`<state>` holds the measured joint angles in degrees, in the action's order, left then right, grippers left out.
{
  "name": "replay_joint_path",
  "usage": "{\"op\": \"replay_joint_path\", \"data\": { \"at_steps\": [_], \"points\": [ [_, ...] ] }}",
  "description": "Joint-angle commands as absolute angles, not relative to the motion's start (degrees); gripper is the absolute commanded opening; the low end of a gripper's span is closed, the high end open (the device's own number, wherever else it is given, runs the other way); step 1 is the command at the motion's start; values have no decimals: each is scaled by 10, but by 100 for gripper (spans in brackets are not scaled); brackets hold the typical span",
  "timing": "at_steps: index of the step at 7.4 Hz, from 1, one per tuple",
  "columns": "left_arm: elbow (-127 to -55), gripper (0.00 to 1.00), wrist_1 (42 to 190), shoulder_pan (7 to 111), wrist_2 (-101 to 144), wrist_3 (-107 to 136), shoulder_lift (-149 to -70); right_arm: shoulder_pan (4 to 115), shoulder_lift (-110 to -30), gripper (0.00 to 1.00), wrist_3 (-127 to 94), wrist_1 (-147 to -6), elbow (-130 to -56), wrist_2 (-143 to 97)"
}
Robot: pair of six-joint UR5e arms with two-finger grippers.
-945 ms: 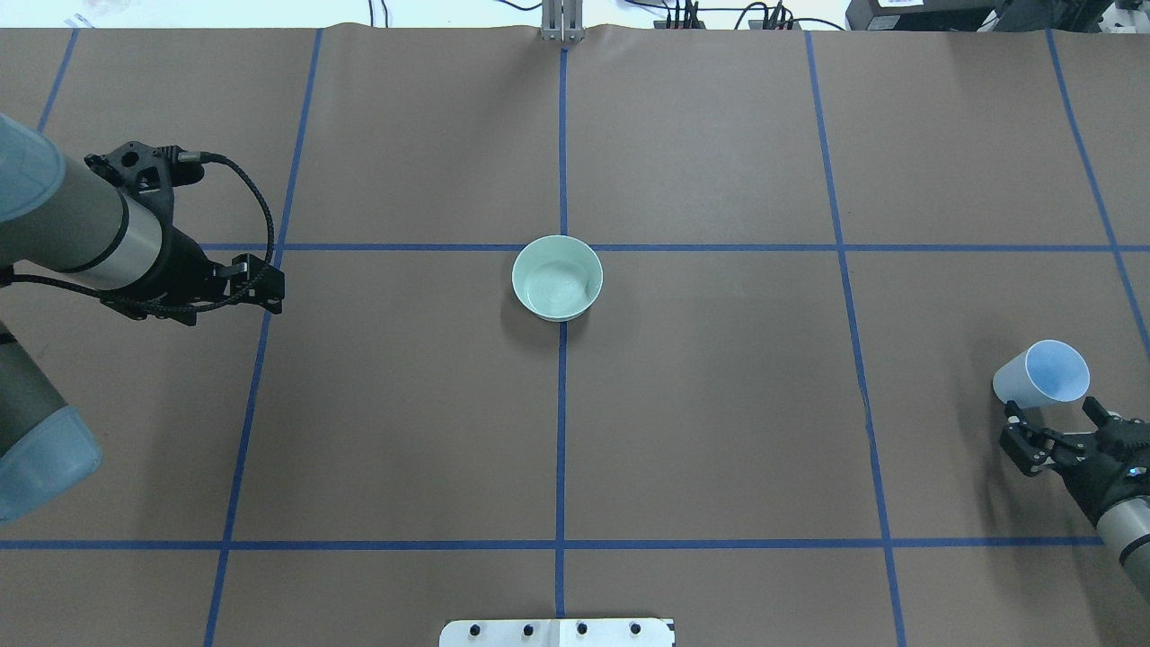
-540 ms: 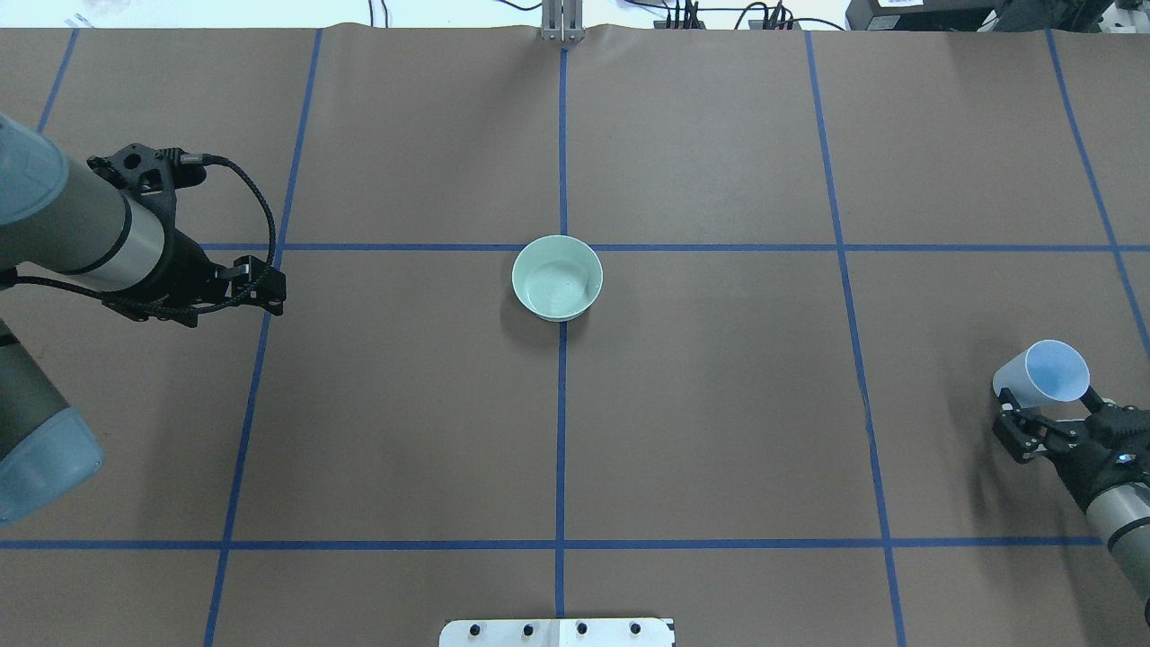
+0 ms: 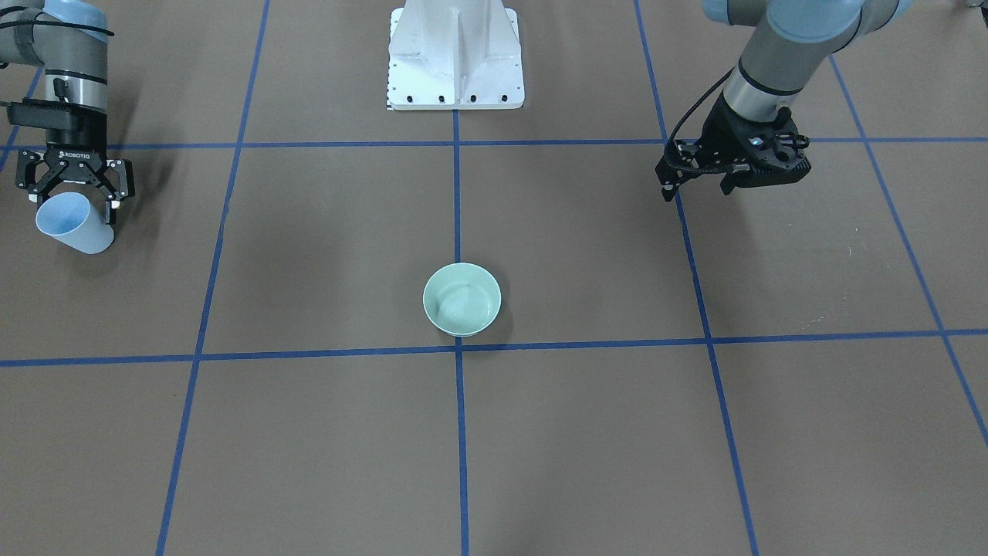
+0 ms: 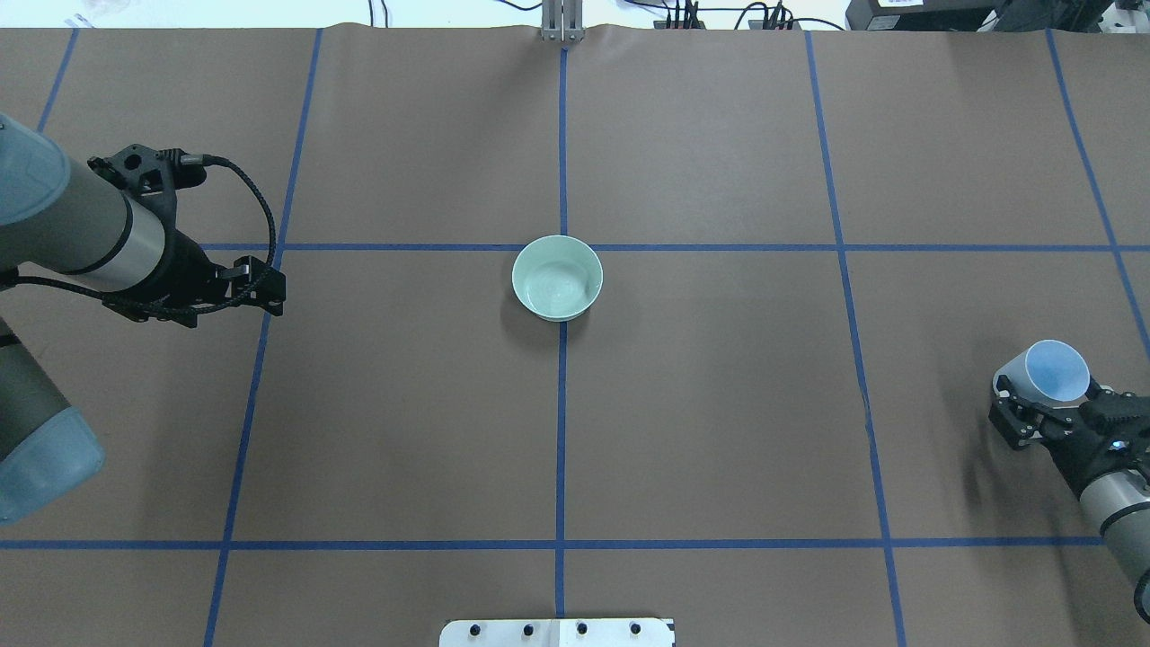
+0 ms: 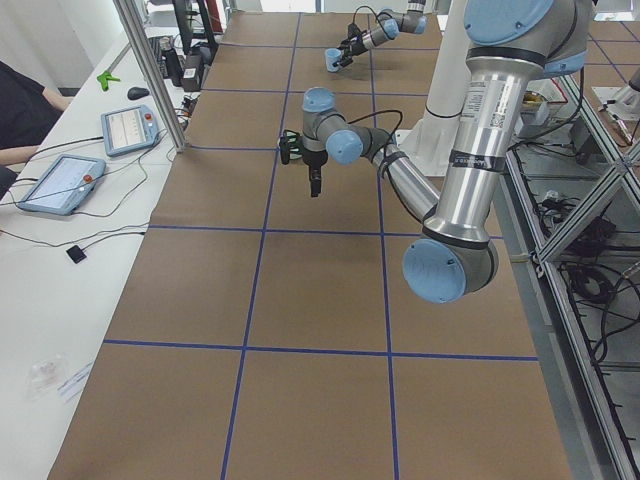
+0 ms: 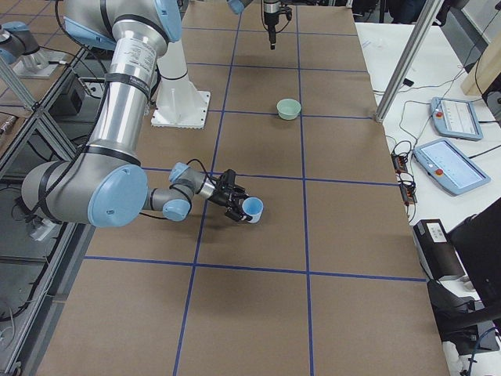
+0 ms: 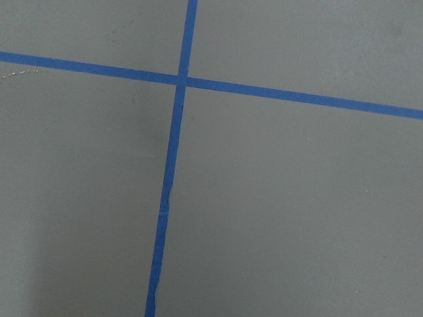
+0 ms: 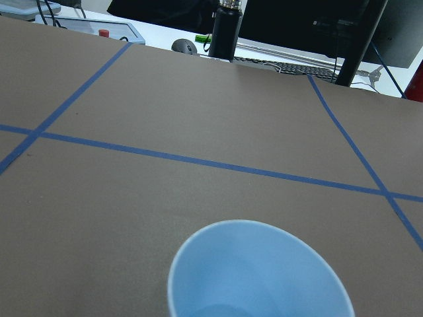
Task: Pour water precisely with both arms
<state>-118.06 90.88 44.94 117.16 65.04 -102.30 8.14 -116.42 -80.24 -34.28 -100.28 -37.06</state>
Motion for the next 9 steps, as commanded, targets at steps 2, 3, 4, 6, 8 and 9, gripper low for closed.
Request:
{"op": "replay_joint_path", "data": {
  "at_steps": [2, 3, 4, 6, 8, 9],
  "points": [
    [-1180, 100, 909, 449, 1172, 651, -1023, 99, -1153, 100, -785, -344, -1002, -373],
    [-1180, 100, 909, 449, 1172, 651, -1023, 104, -1147, 100, -782, -343, -992, -373],
    [-1180, 100, 909, 449, 1172, 651, -1023, 104, -1136, 100, -782, -343, -977, -372],
    [-1178, 100, 909, 447, 1172, 652, -1023, 104, -1128, 99, -781, -324, -955, -373],
    [-1179, 100, 909, 447, 1172, 652, -1024, 108, -1128, 99, -755, -276, -935, -375],
    [-1179, 100, 909, 447, 1172, 652, -1024, 109, -1127, 98, -753, -272, -935, -385]
  ]
}}
